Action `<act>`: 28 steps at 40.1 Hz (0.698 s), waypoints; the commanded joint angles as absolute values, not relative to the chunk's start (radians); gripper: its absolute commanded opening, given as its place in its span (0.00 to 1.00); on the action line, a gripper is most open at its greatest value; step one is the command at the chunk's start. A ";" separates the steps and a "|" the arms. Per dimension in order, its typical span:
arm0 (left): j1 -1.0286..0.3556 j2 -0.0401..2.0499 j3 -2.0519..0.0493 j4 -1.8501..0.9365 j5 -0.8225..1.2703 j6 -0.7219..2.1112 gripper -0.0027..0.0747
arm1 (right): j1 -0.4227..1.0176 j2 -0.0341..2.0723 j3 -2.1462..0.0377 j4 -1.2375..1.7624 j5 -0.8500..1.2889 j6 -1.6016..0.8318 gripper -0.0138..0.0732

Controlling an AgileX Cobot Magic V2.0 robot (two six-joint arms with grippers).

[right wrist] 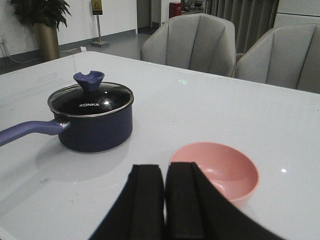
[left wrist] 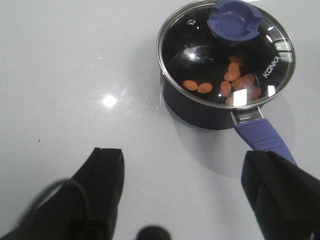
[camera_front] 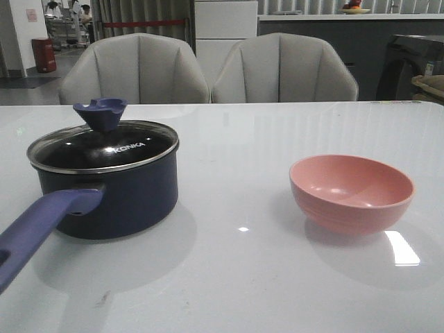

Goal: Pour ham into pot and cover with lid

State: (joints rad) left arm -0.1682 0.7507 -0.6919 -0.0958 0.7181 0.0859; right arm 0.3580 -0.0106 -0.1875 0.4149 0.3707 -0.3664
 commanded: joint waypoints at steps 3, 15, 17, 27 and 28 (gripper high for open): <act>-0.168 0.565 -0.598 -0.120 0.609 0.083 0.52 | 0.358 -0.023 -0.211 0.419 0.297 -0.370 0.37; -0.168 0.183 -0.396 -0.148 0.516 0.083 0.52 | 0.358 -0.023 -0.211 0.419 0.297 -0.370 0.37; -0.168 0.130 -0.367 -0.148 0.491 0.083 0.52 | 0.358 -0.023 -0.211 0.419 0.297 -0.370 0.37; -0.168 0.051 -0.313 -0.118 0.413 0.083 0.30 | 0.358 -0.023 -0.211 0.419 0.297 -0.370 0.37; -0.168 0.051 -0.311 -0.115 0.411 0.083 0.25 | 0.358 -0.023 -0.211 0.419 0.297 -0.370 0.37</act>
